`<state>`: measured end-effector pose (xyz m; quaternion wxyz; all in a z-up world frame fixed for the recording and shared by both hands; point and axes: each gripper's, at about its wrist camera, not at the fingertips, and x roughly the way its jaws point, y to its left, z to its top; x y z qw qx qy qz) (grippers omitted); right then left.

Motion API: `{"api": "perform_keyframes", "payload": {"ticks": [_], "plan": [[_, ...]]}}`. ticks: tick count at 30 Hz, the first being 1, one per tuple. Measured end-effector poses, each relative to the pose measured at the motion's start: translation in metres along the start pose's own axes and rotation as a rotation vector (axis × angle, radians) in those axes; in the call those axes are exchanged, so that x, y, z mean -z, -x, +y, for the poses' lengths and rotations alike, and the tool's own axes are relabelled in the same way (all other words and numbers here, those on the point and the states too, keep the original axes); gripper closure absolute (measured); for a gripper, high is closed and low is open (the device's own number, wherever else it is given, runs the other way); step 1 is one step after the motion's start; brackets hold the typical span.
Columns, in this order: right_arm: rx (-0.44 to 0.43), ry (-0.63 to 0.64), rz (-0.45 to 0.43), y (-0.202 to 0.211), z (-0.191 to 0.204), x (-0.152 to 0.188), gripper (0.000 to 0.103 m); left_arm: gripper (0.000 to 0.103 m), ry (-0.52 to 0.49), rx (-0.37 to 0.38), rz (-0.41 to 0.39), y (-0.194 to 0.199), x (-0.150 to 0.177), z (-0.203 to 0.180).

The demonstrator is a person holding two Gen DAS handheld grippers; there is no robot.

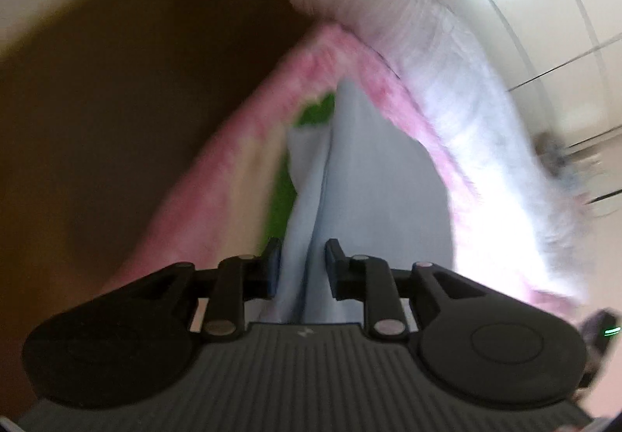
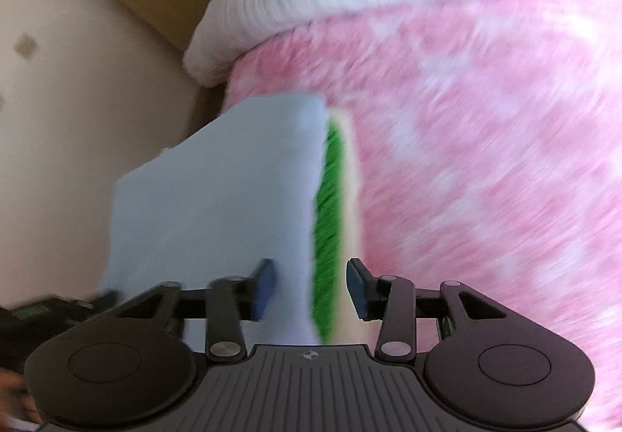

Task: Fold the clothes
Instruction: 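Lower the sweatshirt onto the green and cream towel stack with both grippers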

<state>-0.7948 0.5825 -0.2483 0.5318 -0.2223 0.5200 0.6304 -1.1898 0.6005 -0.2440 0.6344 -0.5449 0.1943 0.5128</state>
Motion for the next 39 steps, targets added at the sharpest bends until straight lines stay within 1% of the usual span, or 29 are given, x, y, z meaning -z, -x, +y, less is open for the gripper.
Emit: {"api": "perform_keyframes", "payload": {"ticks": [1,2,3,5,6,7,9,10,12,14,16,18,20,21,24,25,27,29,30,32,34,37,39], "plan": [[0.064,0.043,-0.011,0.007,0.007,-0.004,0.062,0.086,-0.032,-0.047,-0.023,0.009,-0.004,-0.009],[0.128,0.086,-0.021,0.015,0.014,-0.008,0.062,0.088,-0.084,-0.069,-0.039,0.015,-0.010,-0.021],[0.147,0.120,-0.028,0.019,0.021,-0.012,0.062,0.090,-0.133,-0.074,-0.046,0.016,-0.014,-0.033],[0.133,0.167,-0.024,0.020,0.036,-0.016,0.062,0.091,-0.252,-0.073,-0.036,0.011,-0.020,-0.057],[0.111,0.188,-0.019,0.019,0.044,-0.016,0.062,0.095,-0.312,-0.071,-0.025,0.006,-0.022,-0.068],[0.087,0.209,-0.006,0.014,0.051,-0.014,0.063,0.097,-0.350,-0.071,-0.006,-0.004,-0.021,-0.074],[0.079,0.246,0.027,-0.001,0.062,-0.006,0.066,0.100,-0.363,-0.078,0.047,-0.030,-0.018,-0.070],[0.090,0.265,0.050,-0.012,0.064,0.000,0.069,0.100,-0.369,-0.082,0.073,-0.043,-0.017,-0.068],[0.116,0.278,0.095,-0.038,0.064,0.008,0.070,0.101,-0.380,-0.089,0.121,-0.069,-0.014,-0.063],[0.135,0.287,0.126,-0.062,0.061,0.014,0.070,0.101,-0.369,-0.093,0.121,-0.085,-0.012,-0.050],[0.137,0.286,0.135,-0.069,0.061,0.010,0.069,0.100,-0.337,-0.077,0.113,-0.087,-0.019,-0.042],[0.135,0.288,0.163,-0.064,0.064,0.003,0.069,0.101,-0.327,-0.082,0.109,-0.081,-0.030,-0.043],[0.122,0.285,0.140,-0.050,0.065,-0.005,0.069,0.102,-0.325,-0.089,0.094,-0.070,-0.041,-0.049],[0.115,0.283,0.128,-0.043,0.065,-0.010,0.069,0.102,-0.334,-0.086,0.068,-0.062,-0.046,-0.054],[0.133,0.259,0.022,-0.037,0.064,-0.036,0.069,0.102,-0.373,-0.089,0.004,-0.054,-0.069,-0.070],[0.139,0.250,-0.014,-0.035,0.063,-0.044,0.069,0.102,-0.388,-0.091,-0.007,-0.056,-0.076,-0.074],[0.145,0.218,-0.040,-0.053,0.056,-0.065,0.069,0.102,-0.421,-0.106,0.002,-0.070,-0.086,-0.079],[0.151,0.186,-0.066,-0.071,0.049,-0.086,0.069,0.102,-0.435,-0.115,0.029,-0.092,-0.093,-0.080],[0.129,0.179,-0.063,-0.083,0.045,-0.094,0.069,0.102,-0.436,-0.118,0.044,-0.099,-0.092,-0.078],[0.110,0.173,-0.009,-0.110,0.037,-0.101,0.069,0.101,-0.430,-0.128,0.072,-0.113,-0.092,-0.070],[0.099,0.174,0.014,-0.124,0.033,-0.100,0.070,0.101,-0.416,-0.118,0.072,-0.119,-0.094,-0.061],[0.104,0.184,0.002,-0.109,0.036,-0.095,0.069,0.101,-0.395,-0.105,0.062,-0.105,-0.094,-0.062],[0.074,0.218,-0.006,-0.086,0.043,-0.085,0.069,0.102,-0.396,-0.097,0.044,-0.086,-0.085,-0.067]]}}
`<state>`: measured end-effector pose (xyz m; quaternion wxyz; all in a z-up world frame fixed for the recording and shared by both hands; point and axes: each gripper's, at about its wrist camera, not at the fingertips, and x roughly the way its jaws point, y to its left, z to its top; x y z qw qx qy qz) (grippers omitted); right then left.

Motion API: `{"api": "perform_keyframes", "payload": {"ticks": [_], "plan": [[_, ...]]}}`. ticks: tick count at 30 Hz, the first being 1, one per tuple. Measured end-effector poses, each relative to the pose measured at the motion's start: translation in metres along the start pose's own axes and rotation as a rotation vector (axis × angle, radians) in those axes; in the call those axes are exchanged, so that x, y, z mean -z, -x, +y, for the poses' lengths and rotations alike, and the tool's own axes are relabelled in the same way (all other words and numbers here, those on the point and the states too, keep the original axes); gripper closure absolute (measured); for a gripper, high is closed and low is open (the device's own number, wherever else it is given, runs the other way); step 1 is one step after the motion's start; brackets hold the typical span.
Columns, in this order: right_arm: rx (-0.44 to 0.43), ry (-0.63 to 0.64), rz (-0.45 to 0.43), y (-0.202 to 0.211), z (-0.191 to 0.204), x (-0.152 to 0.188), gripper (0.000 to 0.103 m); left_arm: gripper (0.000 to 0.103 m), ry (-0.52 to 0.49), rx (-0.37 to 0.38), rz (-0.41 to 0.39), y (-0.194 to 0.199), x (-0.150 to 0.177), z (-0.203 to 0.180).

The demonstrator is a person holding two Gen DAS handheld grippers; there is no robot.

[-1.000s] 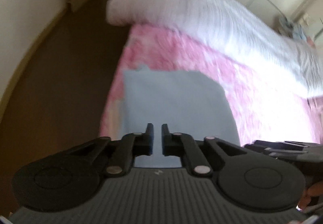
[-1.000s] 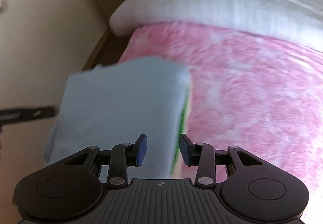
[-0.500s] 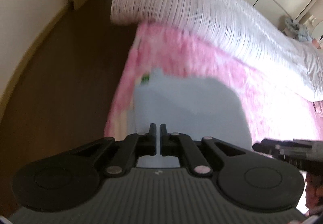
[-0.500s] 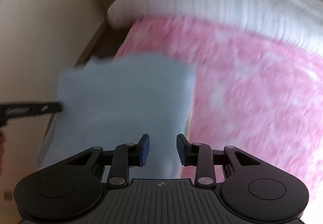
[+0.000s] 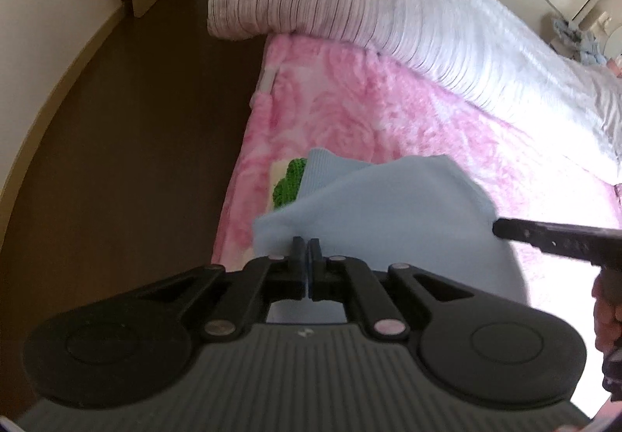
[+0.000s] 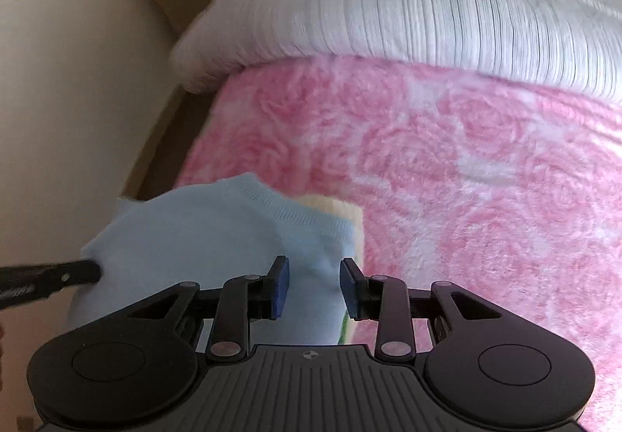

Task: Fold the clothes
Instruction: 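Lower the sweatshirt onto the green and cream towel stack with both grippers, then open both grippers to release the sweatshirt on the stack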

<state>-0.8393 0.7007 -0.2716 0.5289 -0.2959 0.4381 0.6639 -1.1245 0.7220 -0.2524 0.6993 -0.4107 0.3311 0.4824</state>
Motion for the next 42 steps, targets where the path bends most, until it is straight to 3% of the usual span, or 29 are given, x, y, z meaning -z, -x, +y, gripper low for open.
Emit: {"api": "perform_keyframes", "payload": {"ticks": [5,10,14,18,21,24,31,42], "plan": [[-0.049,0.145,0.062,0.048,0.030,0.043,0.069,0.101,0.025,-0.028,0.032,0.048,0.044,-0.019],[-0.111,0.189,0.174,0.070,0.050,0.090,0.069,0.100,0.095,-0.042,0.083,0.069,0.100,-0.037],[-0.074,0.267,0.221,0.052,0.063,0.112,0.069,0.100,0.157,-0.069,0.099,0.054,0.125,-0.032],[-0.008,0.259,0.285,0.030,0.072,0.111,0.069,0.101,0.159,-0.104,0.092,0.055,0.122,-0.037],[0.024,0.277,0.275,0.043,0.081,0.109,0.069,0.095,0.148,-0.131,0.083,0.068,0.120,-0.046],[0.046,0.263,0.270,0.058,0.085,0.107,0.069,0.074,0.147,-0.168,0.074,0.080,0.117,-0.058],[0.052,0.250,0.216,0.102,0.086,0.103,0.066,0.069,0.105,-0.213,0.030,0.121,0.114,-0.092],[-0.002,0.260,0.138,0.172,0.081,0.107,0.059,0.063,0.135,-0.289,-0.065,0.176,0.127,-0.149]]}}
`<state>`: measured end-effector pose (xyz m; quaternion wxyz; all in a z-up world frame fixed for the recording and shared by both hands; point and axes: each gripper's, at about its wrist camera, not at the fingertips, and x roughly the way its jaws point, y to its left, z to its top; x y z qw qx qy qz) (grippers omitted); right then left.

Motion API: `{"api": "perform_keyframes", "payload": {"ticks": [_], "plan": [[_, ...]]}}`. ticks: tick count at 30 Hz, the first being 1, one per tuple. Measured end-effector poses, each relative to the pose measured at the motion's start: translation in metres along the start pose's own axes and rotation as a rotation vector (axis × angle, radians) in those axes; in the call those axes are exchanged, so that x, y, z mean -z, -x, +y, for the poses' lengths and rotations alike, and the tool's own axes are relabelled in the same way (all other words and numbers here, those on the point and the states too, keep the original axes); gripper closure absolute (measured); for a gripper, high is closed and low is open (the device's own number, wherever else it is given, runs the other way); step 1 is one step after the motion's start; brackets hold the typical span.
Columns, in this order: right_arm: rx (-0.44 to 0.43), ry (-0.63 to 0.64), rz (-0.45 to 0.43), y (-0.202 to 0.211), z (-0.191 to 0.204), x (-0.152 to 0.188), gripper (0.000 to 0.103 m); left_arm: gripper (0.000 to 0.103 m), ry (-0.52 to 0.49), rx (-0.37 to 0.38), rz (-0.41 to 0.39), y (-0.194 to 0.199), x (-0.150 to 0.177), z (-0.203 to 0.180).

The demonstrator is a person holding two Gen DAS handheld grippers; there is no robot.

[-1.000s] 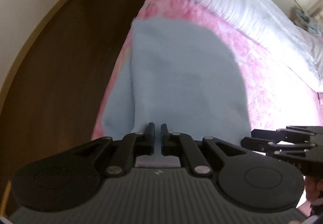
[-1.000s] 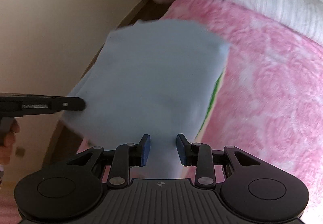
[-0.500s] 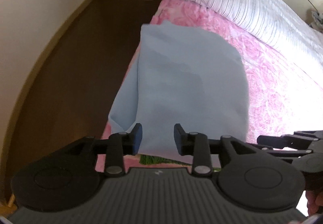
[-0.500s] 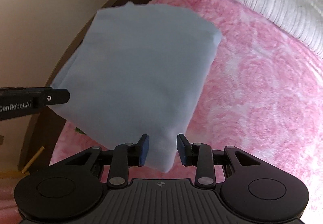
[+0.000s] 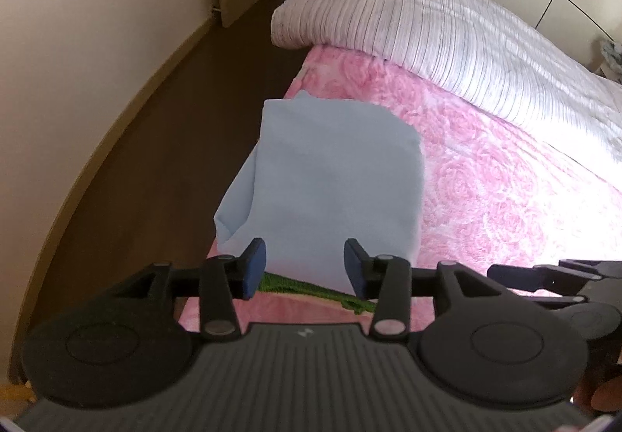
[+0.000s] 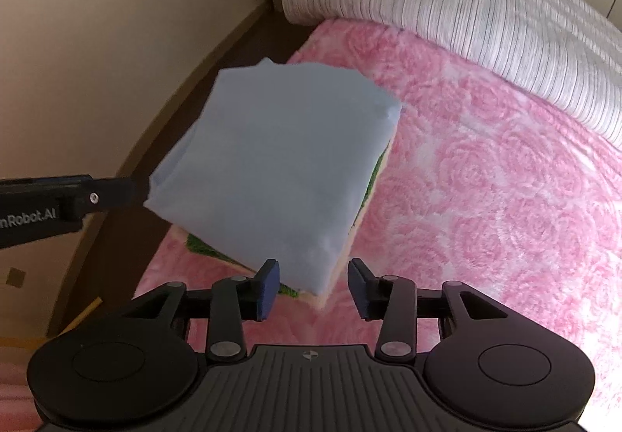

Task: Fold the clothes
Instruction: 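Open both grippers to release the sweatshirt on the stack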

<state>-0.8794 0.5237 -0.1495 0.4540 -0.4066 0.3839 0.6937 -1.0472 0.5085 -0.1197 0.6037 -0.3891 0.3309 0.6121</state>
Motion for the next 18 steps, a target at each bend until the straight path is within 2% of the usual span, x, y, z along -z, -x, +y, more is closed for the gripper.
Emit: {"api": "perform_keyframes", "payload": {"ticks": [9,18], "plan": [[-0.121,0.050,-0.095,0.060,-0.038,0.036,0.051,0.057,0.078,-0.095,-0.055,0.061,0.056,-0.049],[-0.174,0.150,-0.133,0.127,-0.110,0.095,0.049,0.052,0.169,-0.173,-0.093,0.102,0.122,-0.133]]}}
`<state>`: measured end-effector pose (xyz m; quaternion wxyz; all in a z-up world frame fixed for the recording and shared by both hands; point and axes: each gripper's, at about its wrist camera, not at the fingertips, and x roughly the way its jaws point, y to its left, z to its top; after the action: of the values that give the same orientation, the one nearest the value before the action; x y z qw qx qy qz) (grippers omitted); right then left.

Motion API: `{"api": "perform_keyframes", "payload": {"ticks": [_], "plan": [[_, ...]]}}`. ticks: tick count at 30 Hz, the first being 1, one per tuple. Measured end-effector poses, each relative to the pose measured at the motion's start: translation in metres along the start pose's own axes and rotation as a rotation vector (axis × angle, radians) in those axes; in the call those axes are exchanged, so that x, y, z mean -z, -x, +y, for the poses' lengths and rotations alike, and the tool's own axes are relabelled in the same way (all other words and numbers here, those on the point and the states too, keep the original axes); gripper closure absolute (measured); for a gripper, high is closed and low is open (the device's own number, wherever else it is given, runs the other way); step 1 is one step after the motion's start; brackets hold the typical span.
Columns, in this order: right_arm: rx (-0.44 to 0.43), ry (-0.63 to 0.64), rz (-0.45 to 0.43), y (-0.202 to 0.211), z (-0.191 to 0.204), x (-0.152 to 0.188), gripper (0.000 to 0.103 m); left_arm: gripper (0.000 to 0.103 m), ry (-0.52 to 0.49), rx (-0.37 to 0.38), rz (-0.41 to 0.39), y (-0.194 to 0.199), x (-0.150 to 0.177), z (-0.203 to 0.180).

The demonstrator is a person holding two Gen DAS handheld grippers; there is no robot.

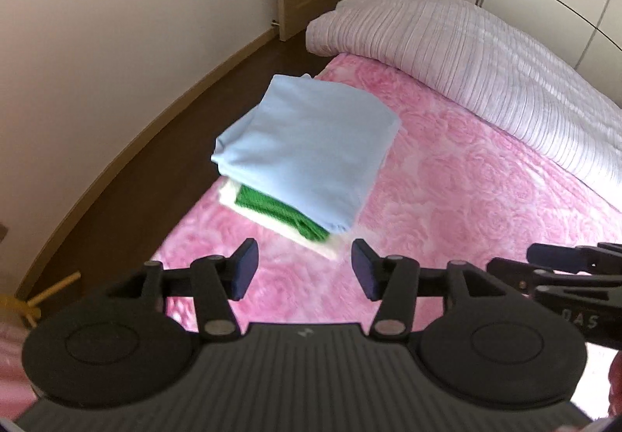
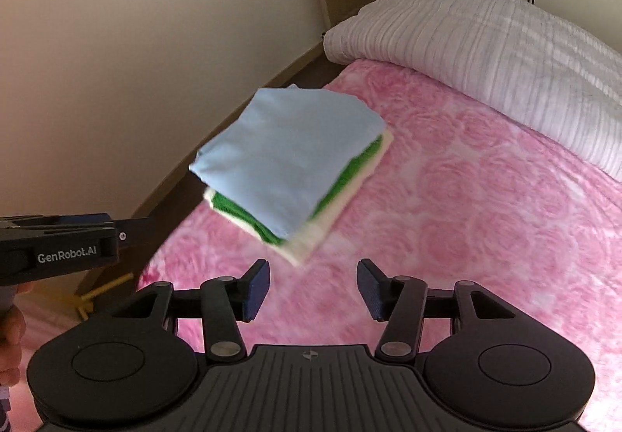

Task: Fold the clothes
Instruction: 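Open both grippers to release the sweatshirt on the stack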

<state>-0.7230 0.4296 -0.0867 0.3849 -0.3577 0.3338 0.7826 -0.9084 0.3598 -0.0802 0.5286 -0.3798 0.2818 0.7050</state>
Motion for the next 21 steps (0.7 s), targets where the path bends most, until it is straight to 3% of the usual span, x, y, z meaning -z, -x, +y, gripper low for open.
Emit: {"api": "perform_keyframes", "payload": {"ticks": [7,9,12,21], "plan": [[0.002,0.140,-0.013,0.050,-0.033,0.040,0.049,0.051,0.071,-0.066,-0.034,0.046,0.049,-0.041],[0.005,0.161,-0.034,0.062,-0.040,0.048,0.049,0.046,0.085,-0.097,-0.045,0.058,0.060,-0.052],[0.005,0.187,-0.063,0.080,-0.051,0.057,0.049,0.037,0.085,-0.144,-0.079,0.074,0.070,-0.068],[-0.053,0.181,-0.091,0.107,-0.076,0.061,0.049,0.037,0.130,-0.184,-0.135,0.111,0.087,-0.098]]}}
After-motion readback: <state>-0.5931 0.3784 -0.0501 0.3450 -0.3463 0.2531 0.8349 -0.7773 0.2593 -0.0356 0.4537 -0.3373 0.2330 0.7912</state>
